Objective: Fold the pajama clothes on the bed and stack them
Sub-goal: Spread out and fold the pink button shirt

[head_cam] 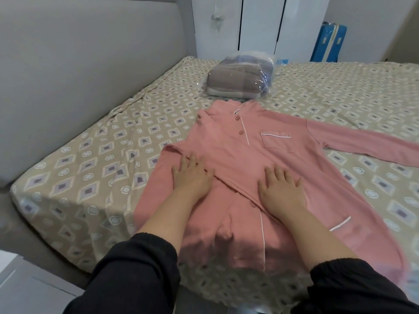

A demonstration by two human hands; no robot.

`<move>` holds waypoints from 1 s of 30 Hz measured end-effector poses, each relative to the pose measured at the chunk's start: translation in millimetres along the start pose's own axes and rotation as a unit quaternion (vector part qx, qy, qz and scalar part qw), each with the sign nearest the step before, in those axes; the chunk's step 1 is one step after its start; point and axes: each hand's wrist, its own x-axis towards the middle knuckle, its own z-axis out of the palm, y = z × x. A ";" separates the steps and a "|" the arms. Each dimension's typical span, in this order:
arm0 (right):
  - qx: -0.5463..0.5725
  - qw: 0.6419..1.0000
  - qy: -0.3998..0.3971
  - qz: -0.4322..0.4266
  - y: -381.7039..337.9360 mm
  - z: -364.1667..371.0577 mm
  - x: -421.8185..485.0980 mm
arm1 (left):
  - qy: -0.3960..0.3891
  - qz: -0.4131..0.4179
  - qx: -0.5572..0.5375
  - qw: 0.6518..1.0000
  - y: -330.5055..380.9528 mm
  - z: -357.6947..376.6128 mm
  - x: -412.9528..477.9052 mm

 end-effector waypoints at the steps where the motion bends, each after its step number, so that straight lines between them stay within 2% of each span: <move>1: -0.003 1.000 -0.002 -0.007 3.9 -0.2 -5.8 | -0.011 0.023 -0.005 1.000 11.4 1.9 -9.0; 5: -0.010 1.000 -0.005 -0.021 19.8 -1.7 -32.4 | -0.022 0.129 0.031 0.991 61.0 23.3 -53.0; 7: -0.015 1.000 -0.003 -0.009 29.9 -3.3 -45.0 | -0.013 0.149 0.032 0.988 70.4 30.5 -69.3; 12: -0.005 0.999 -0.016 0.041 49.2 -12.9 -70.8 | -0.051 0.203 0.015 0.978 57.0 24.1 -94.6; 15: -0.005 1.000 -0.017 0.008 45.1 -16.0 -84.9 | -0.034 0.247 -0.039 0.968 24.8 3.1 -97.9; 16: 0.012 1.000 -0.014 -0.020 40.8 -16.0 -89.9 | 0.002 0.234 -0.052 0.971 9.4 -3.4 -98.8; 18: 0.061 0.994 0.004 -0.093 28.5 -16.9 -99.9 | 0.082 0.152 -0.063 0.983 -25.1 -10.4 -104.4; 20: 0.074 0.981 0.037 -0.176 12.3 -19.3 -107.8 | 0.100 0.065 -0.079 0.990 -51.0 -12.3 -115.2; 23: 0.024 0.962 0.066 -0.262 -12.9 -15.1 -116.1 | 0.121 0.000 -0.079 0.990 -72.3 -12.0 -128.7; 26: -0.025 0.957 0.069 -0.282 -26.3 -7.7 -119.6 | 0.161 -0.084 -0.089 0.979 -87.1 -14.2 -138.3; 28: -0.002 0.958 0.087 -0.273 -28.8 -7.4 -117.9 | 0.164 -0.139 -0.113 0.970 -93.0 -12.8 -142.9; 30: 0.031 0.958 0.098 -0.268 -30.7 -8.0 -115.7 | 0.139 -0.165 -0.184 0.959 -95.6 -10.6 -144.4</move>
